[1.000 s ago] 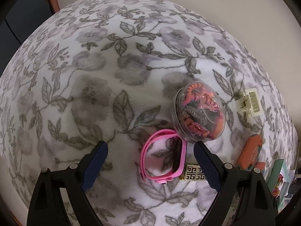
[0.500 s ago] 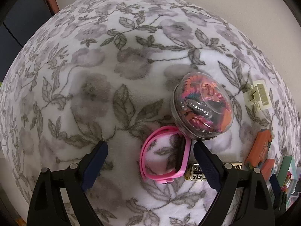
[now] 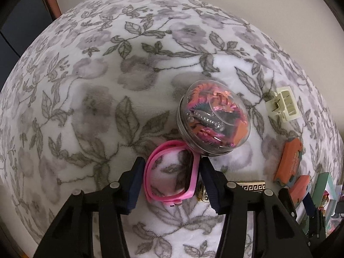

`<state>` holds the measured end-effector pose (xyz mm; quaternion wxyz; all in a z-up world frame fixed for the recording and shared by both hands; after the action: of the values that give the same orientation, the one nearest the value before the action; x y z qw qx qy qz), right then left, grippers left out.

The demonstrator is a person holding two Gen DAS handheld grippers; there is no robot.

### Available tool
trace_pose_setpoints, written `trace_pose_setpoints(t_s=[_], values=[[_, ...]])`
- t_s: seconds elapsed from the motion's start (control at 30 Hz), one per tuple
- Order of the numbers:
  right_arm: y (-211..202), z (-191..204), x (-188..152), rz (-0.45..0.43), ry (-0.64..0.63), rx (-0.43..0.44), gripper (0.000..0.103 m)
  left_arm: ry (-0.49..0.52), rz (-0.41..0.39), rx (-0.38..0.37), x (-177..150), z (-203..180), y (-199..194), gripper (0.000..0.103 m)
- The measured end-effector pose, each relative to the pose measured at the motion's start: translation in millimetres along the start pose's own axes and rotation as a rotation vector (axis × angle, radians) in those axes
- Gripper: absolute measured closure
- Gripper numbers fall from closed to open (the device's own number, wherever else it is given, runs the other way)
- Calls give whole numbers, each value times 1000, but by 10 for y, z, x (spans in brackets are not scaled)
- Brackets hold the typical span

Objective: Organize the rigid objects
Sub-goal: 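Grasp the pink watch band with left while right grasps the coral-and-blue block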

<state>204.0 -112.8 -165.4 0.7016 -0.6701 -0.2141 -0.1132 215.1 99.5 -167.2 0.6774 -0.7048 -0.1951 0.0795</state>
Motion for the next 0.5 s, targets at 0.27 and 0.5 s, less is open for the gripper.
trace_pose_setpoints(t_s=[0.27,0.5], values=[[-76,-34,-11,-20,12,42,30,-42,-5,-25,-32,114,-99,49],[-395,-131,118,-90,37,74,30,-90,-92,-34,44,256,-491,50]])
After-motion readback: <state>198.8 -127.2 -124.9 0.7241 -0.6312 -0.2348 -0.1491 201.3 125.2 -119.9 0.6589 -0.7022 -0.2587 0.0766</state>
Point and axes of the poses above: each gripper's, at about its wrist camera, not at the fingertips, and y roughly the way its jaws point, z to its left, x to its top, the point moved 6 cm from there along y, roughly the way its jaws point, and after that the axes turned 5 degrees about z, right-handed, at the moved point
